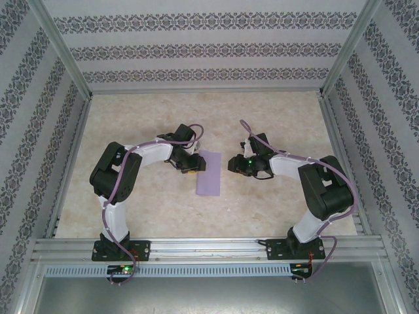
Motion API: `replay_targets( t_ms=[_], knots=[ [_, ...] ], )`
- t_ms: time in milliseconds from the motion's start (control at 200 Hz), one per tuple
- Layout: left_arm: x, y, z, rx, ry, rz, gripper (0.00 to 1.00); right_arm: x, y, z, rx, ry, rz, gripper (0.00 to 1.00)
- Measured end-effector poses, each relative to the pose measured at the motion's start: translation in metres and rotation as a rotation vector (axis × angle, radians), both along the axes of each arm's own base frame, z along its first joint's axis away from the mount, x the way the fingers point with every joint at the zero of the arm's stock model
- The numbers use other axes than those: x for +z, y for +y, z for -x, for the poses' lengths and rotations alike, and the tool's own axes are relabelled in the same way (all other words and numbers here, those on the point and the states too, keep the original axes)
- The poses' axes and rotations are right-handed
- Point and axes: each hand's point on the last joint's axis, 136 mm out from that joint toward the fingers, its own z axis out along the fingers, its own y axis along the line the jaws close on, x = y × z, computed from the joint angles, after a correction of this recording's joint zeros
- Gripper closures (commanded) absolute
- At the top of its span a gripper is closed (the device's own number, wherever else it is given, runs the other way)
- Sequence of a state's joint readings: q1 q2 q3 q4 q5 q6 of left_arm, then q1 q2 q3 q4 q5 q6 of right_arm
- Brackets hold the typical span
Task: Fold a paper plane with a square sheet of paper (fold left side to right side)
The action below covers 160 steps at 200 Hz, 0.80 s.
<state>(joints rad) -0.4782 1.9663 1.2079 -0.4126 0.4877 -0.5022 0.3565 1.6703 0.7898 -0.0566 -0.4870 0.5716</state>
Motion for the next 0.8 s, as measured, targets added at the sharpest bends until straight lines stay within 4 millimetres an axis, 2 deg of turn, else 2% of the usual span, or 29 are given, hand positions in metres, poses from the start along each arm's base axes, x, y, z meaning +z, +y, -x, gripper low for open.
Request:
replay_targets(
  t_ms=[635, 799],
  knots=[
    [-0.0007, 0.0003, 0.0001, 0.002, 0.002, -0.001, 0.57, -0.0008, 0.0, 0.0001, 0.0, 0.002, 0.0, 0.66],
    [-0.0007, 0.0003, 0.0001, 0.002, 0.002, -0.001, 0.57, -0.0006, 0.005, 0.0032, 0.017, 0.007, -0.009, 0.72]
  ],
)
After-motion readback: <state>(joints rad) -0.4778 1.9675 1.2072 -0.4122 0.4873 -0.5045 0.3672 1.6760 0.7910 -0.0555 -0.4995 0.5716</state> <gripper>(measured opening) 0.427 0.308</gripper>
